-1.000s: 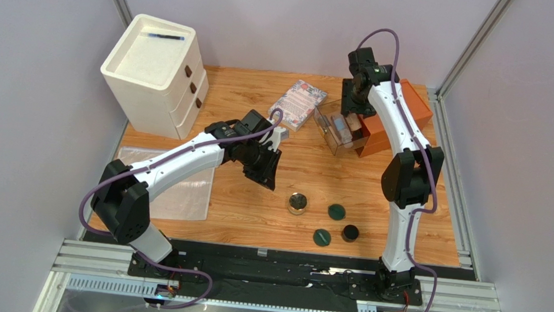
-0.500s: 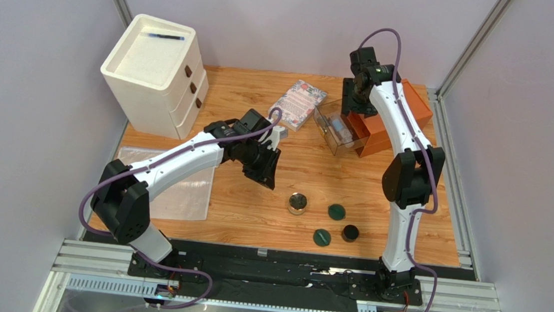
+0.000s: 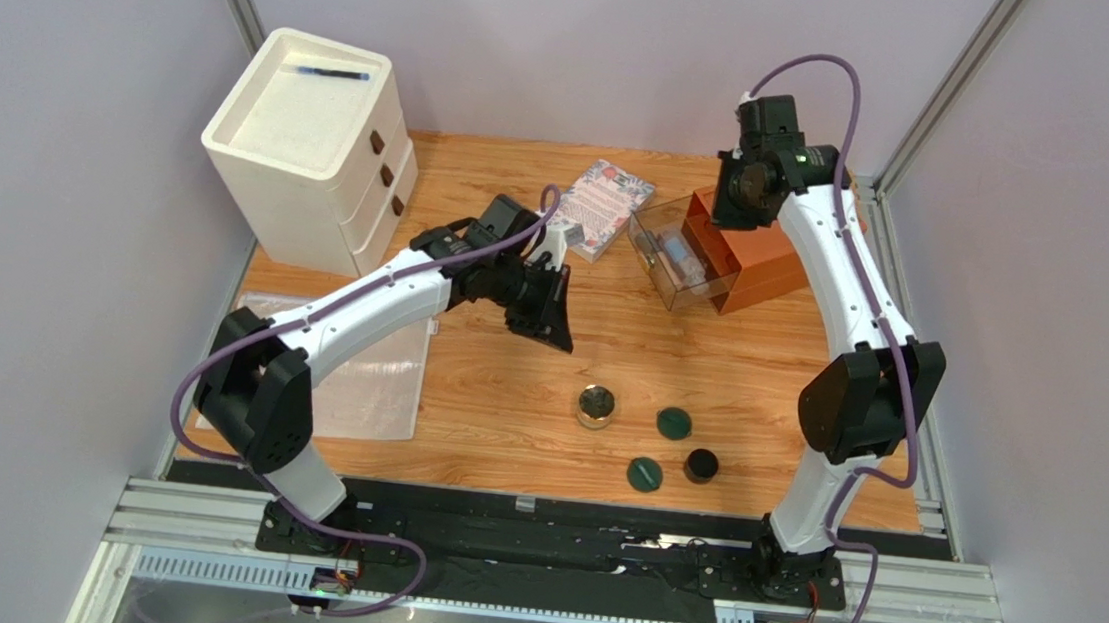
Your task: Organize the makeup
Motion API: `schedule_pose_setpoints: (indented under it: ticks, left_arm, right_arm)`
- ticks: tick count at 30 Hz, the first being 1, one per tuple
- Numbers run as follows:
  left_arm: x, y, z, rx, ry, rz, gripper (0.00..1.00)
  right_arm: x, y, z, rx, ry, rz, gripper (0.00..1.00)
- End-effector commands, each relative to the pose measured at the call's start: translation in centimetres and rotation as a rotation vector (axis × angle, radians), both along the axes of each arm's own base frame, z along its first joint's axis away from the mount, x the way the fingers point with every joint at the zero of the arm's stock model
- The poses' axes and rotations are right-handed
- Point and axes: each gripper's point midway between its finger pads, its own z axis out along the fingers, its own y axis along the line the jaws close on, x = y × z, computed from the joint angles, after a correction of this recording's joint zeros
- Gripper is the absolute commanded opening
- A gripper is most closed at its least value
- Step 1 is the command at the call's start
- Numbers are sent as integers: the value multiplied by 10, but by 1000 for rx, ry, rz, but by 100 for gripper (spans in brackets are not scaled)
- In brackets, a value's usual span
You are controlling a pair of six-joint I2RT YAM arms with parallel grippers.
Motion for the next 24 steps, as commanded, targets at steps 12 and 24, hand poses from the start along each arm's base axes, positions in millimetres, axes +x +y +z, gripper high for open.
schedule_pose_setpoints:
  ticks: [12, 24]
  left_arm:
    - [114, -112, 47, -472, 139, 178, 0]
    - [154, -118, 0, -395, 212, 364, 0]
  right_arm:
    - [57, -138, -24, 26, 4, -380, 0]
    - [53, -137, -58, 59, 92, -349, 0]
